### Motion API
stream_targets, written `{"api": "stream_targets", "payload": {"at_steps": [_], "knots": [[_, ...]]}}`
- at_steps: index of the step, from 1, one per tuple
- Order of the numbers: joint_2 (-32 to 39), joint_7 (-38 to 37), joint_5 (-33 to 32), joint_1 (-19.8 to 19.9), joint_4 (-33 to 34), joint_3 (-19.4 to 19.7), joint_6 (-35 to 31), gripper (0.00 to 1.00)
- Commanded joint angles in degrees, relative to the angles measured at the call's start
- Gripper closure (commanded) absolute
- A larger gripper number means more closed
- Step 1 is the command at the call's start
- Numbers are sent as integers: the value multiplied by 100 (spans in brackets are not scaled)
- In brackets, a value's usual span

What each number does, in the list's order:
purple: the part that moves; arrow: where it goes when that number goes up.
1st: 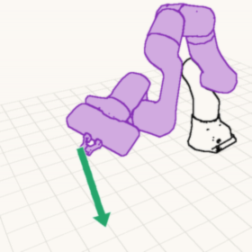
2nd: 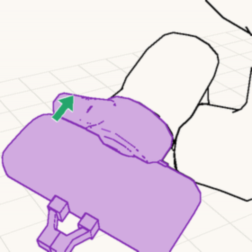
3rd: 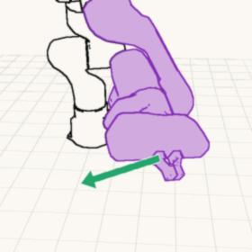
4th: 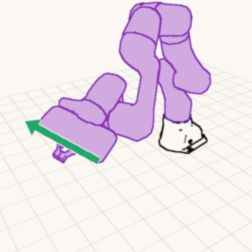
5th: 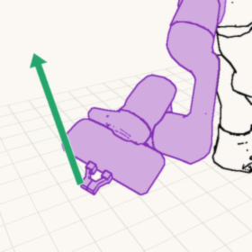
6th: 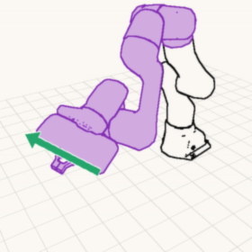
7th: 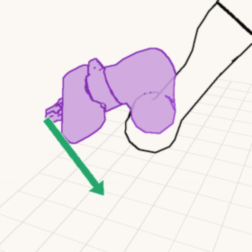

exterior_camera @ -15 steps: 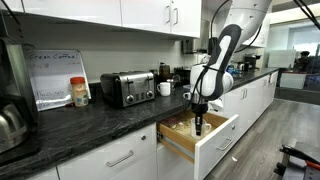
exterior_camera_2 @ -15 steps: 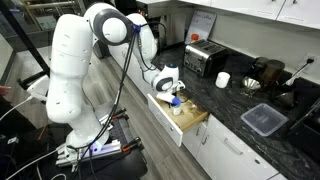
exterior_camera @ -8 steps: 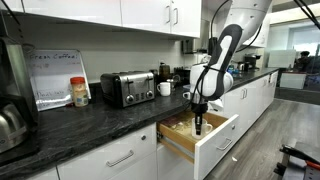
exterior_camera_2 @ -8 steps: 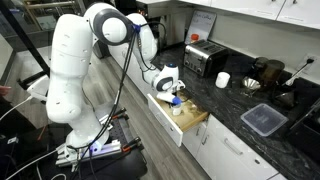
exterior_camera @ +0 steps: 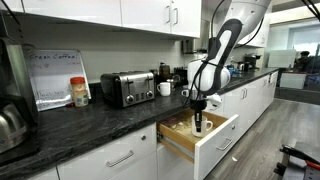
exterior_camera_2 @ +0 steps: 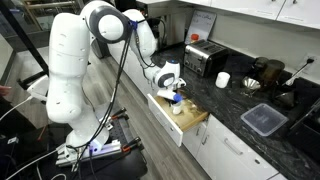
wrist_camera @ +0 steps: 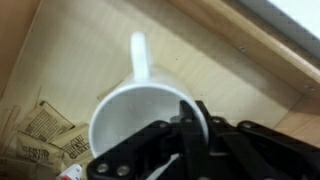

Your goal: Open the drawer then remove the cup from the drawer

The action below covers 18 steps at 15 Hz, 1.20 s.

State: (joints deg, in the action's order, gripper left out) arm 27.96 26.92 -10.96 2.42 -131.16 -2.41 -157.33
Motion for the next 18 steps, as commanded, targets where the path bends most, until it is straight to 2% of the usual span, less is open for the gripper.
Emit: {"api": "stream_targets", "payload": {"at_steps": [1,18], "knots": [[-285,-35,-141,11,84,-48,473,98],[-411,274,-17,17,1233,-174,1920,98]]}}
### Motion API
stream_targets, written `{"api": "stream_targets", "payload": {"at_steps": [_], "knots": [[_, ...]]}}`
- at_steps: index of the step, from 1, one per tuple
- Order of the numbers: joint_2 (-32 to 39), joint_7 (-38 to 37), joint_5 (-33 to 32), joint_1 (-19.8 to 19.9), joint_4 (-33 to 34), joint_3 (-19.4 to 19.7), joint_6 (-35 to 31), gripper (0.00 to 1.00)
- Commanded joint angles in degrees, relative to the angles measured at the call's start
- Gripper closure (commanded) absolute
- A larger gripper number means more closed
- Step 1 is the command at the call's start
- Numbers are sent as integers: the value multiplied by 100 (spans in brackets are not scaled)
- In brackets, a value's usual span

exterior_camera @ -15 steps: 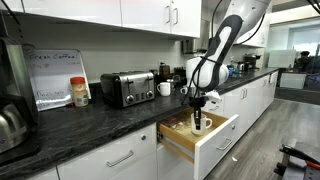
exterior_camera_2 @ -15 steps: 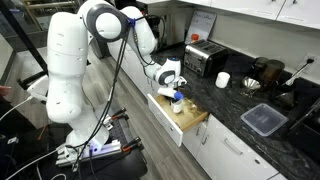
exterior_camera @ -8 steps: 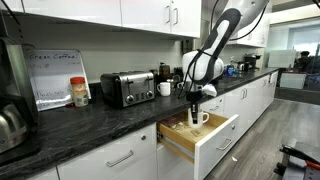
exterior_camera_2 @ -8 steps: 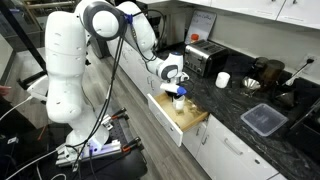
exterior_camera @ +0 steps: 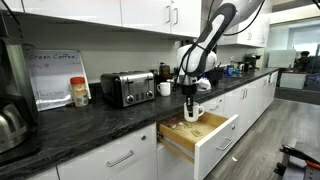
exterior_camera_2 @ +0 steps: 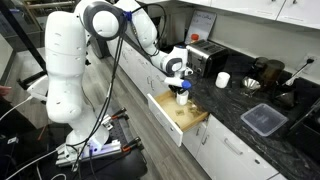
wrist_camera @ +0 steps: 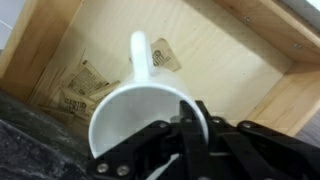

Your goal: Open the drawer then remove the cup from the drawer

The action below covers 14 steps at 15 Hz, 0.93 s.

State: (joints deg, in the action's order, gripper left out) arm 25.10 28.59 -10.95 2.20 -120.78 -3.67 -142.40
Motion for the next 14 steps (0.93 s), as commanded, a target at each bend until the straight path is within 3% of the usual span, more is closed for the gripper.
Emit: {"api": "stream_targets", "payload": {"at_steps": [1,14], "knots": [[-136,113,4,42,256,-55,557,98],[-394,220,155,47,935,-72,1798,98]]}}
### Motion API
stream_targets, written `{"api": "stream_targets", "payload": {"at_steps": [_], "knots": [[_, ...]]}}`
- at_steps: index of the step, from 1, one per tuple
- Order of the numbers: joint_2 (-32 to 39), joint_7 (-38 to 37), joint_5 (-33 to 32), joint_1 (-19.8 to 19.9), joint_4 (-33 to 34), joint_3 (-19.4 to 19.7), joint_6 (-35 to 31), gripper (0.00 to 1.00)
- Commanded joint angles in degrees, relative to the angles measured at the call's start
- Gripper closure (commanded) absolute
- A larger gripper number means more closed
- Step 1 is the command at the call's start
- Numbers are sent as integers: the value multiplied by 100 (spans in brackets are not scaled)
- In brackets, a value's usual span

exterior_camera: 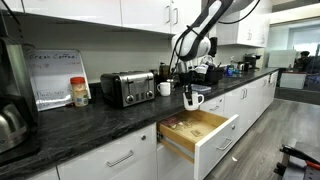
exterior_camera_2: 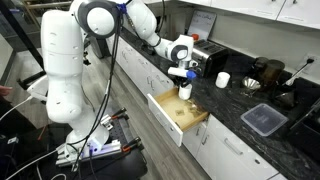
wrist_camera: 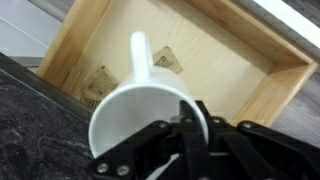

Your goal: Open the drawer then remove the cup from the drawer

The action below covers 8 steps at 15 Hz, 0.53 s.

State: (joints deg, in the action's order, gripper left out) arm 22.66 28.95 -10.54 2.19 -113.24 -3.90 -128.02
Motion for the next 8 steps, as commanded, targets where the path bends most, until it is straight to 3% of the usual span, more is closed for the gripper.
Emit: {"api": "stream_targets", "payload": {"at_steps": [1,8], "knots": [[-159,187,115,44,258,-46,433,98],[-156,261,132,37,751,-22,751,98]]}}
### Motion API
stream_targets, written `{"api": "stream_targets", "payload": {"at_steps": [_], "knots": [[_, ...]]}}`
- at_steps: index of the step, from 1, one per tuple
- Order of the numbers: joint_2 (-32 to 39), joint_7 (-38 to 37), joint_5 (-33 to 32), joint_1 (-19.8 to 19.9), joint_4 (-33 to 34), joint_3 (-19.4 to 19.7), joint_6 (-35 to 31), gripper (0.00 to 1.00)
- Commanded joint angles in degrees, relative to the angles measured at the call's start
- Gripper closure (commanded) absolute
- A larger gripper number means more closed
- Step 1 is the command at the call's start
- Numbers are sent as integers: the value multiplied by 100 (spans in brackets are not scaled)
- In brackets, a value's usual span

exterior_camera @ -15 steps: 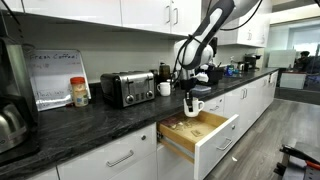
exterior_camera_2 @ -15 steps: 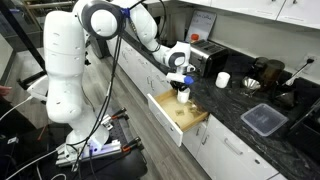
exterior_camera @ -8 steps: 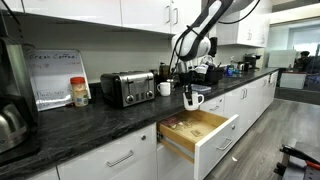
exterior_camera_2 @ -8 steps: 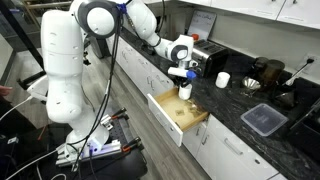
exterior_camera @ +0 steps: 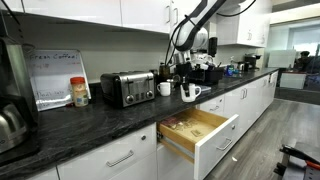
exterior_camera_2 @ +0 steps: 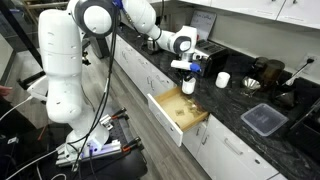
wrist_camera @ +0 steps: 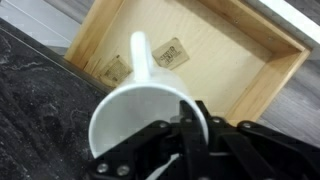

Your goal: Open the drawer then remove the cup from the drawer

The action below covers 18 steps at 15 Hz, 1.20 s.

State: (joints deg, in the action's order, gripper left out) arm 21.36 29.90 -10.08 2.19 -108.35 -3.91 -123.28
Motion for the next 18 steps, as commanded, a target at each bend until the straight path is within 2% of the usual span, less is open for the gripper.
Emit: {"api": "stream_targets", "payload": {"at_steps": [1,9,18], "knots": [[2,156,62,29,341,-11,279,98],[391,542,67,83,964,-23,87,98],[1359,1003,80,151,1962,-59,-106,98]]}}
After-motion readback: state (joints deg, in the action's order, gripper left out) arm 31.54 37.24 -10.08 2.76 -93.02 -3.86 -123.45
